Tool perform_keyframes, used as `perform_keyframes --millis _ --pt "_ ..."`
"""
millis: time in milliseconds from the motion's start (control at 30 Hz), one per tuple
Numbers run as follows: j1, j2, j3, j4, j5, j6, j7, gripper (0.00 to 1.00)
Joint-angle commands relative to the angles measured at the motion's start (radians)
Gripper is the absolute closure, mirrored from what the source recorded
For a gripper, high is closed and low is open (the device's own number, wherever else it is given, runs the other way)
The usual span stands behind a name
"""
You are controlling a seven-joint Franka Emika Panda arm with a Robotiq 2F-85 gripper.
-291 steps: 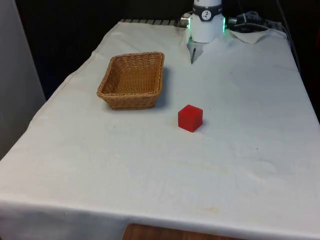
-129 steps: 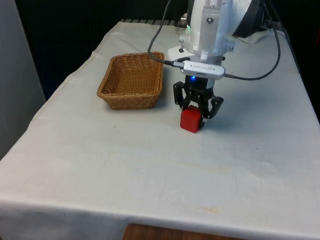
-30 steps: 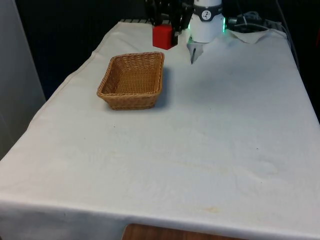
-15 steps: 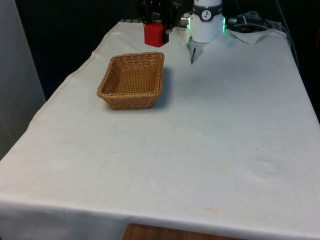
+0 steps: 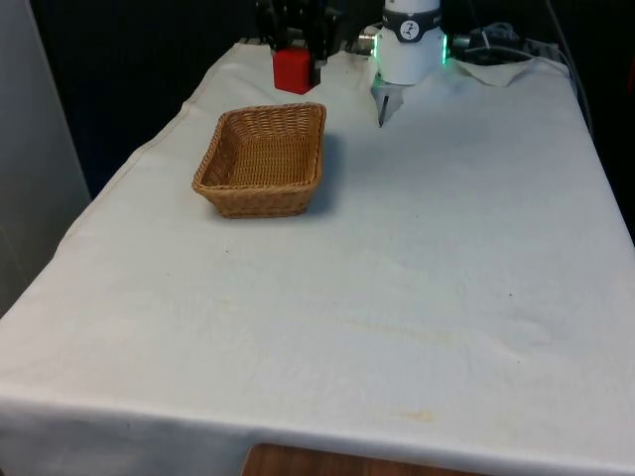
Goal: Pick up the cube and place it into the basket.
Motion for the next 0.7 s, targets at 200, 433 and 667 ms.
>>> perform_keyframes --millis 200,433,667 --pt "-0.012 -0.047 -0.022 -0.048 -0.03 0.009 -0.032 0.98" --pt "-0.01 -0.06 -0.043 -0.073 -0.031 0.014 -0.065 0.98" --pt "-0.006 -0.025 -0.067 -0.079 -0.012 0.042 -0.105 0.98"
